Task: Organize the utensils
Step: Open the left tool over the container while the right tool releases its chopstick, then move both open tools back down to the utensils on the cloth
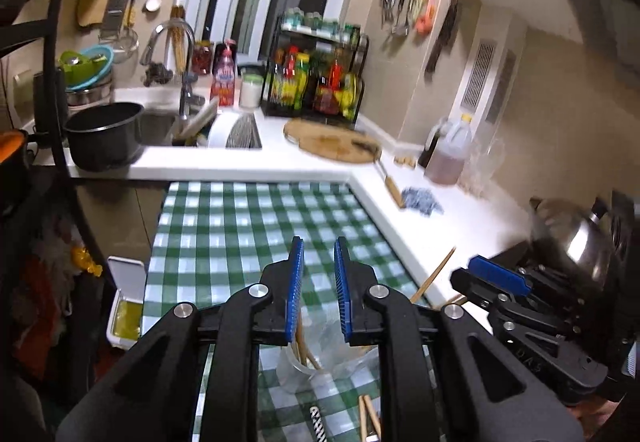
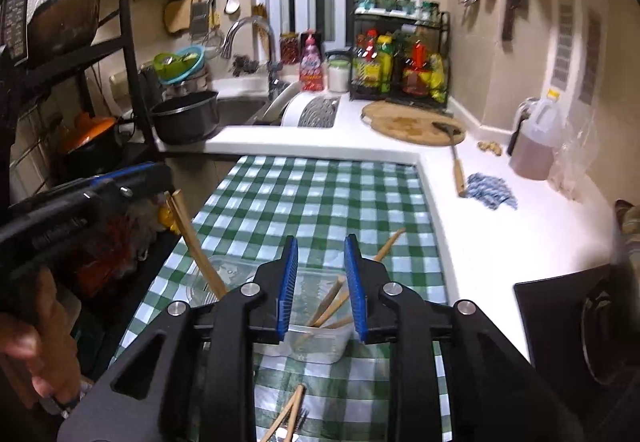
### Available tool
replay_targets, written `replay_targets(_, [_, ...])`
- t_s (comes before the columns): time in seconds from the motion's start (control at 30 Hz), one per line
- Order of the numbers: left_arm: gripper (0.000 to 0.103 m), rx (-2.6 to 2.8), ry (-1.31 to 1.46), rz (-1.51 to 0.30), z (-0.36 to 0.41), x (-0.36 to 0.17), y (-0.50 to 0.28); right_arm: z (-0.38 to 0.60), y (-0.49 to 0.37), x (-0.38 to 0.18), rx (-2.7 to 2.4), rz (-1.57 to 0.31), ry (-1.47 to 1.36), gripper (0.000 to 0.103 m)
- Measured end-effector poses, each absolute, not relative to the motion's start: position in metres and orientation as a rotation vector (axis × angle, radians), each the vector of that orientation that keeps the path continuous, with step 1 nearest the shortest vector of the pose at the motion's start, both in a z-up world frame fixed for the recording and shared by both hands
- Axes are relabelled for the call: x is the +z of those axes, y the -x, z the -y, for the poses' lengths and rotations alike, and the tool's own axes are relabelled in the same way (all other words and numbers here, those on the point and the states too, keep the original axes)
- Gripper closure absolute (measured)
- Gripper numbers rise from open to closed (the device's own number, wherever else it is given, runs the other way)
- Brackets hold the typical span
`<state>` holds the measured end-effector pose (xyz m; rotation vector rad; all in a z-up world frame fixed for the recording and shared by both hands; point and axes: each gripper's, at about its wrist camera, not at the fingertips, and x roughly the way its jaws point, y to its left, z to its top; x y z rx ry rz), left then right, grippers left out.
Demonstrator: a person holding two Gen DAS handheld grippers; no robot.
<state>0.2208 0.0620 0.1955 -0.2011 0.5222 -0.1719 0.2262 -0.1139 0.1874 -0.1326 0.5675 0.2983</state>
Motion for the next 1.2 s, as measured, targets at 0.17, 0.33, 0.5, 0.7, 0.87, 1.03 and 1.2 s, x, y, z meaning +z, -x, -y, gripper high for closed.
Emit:
replay_targets(0.17, [0.088, -0.177, 0.202, -0.46, -0.062, 0.213, -0.196, 0.128, -0.189, 0.21, 0.289, -0.477, 0.133, 0.078])
replay_targets(0.33, [0.088, -0.181, 0.157, -0.42, -0.051, 0.218, -0.163, 0.14, -0.139, 0.219, 0.314, -0.399, 0.133, 0.078])
replay_targets(0.5, [0.088, -0.187, 0.111, -0.4, -0.042, 0.215, -0.127, 0.154, -0.097, 0.205, 0.354, -0.376, 0.107, 0.087])
replay_targets(0.7, [0.088, -0.195, 0.091, -0.409, -0.037, 0.189, -0.083, 0.169, -0.069, 0.16, 0.386, -0.437, 0.082, 0.1])
replay_targets(0.87, [0.088, -0.175, 0.091, -0.44, -0.037, 0.156, -0.06, 0.176, -0.061, 0.106, 0.396, -0.542, 0.062, 0.1])
replay_targets(1.03, [0.089, -0.172, 0.125, -0.486, -0.035, 0.114, -0.04, 0.173, -0.051, 0.05, 0.418, -0.658, 0.024, 0.1])
replay_targets(1.2, [0.091, -0.181, 0.149, -0.649, -0.023, 0.044, -0.034, 0.163, -0.054, 0.011, 0.438, -0.737, 0.009, 0.096])
